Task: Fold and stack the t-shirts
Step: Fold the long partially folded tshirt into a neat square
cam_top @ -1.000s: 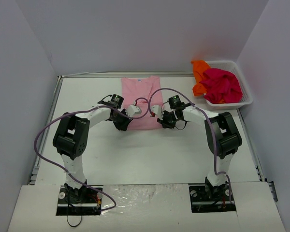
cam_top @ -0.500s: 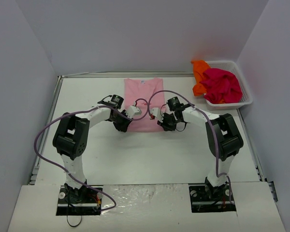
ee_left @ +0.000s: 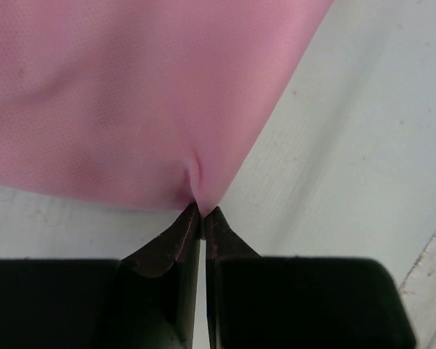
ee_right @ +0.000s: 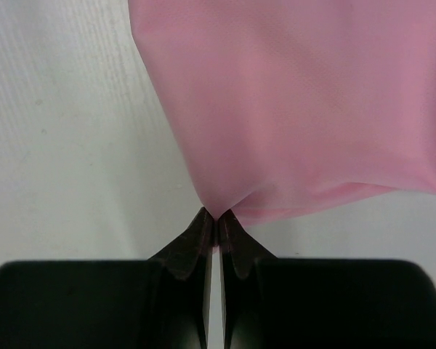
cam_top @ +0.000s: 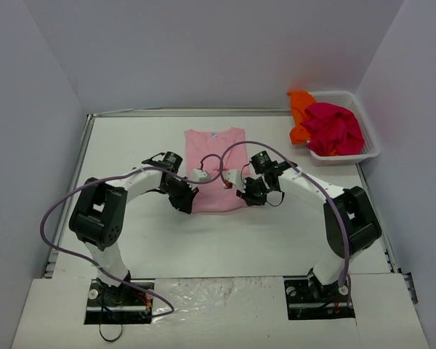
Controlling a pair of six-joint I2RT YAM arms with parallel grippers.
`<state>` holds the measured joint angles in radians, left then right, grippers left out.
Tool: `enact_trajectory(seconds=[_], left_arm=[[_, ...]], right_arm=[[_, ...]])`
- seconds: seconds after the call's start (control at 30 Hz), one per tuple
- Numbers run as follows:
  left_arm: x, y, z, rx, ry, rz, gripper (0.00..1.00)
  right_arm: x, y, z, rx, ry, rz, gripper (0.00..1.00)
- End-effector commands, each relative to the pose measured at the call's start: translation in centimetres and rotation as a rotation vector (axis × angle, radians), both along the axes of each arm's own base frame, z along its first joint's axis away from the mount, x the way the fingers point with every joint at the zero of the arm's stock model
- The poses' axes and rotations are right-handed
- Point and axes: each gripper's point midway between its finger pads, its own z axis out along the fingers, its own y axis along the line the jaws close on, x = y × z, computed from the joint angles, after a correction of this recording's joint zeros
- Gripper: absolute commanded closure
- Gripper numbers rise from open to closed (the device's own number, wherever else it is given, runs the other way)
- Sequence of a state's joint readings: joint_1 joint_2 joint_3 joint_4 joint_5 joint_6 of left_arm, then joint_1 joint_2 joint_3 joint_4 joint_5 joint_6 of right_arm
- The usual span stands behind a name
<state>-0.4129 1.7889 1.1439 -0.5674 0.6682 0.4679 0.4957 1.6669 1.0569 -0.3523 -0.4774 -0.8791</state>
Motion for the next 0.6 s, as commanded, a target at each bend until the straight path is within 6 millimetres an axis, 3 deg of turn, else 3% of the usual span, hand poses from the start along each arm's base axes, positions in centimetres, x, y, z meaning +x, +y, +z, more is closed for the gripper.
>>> enact_trajectory(seconds=[0.0,0.37,0.57], left_arm=[[-2.3,-0.6,2.4,-0.056,0.028,-0.049,0.98],[-7.4,0.2,4.2,-0.071,0.116,-0.156,0.98],[-8.4,0.0,5.5,-0.115,0.086,-0.187,0.98]], right_arm=[[-3.0,-0.4,0.7,-0.010,0.067,0.019,1.00],[-6.9,-0.9,1.8,-0.023,0.117,0.064,1.00],[-7.9,-1.4,2.6,-0.012,0.109,0.072,1.00]])
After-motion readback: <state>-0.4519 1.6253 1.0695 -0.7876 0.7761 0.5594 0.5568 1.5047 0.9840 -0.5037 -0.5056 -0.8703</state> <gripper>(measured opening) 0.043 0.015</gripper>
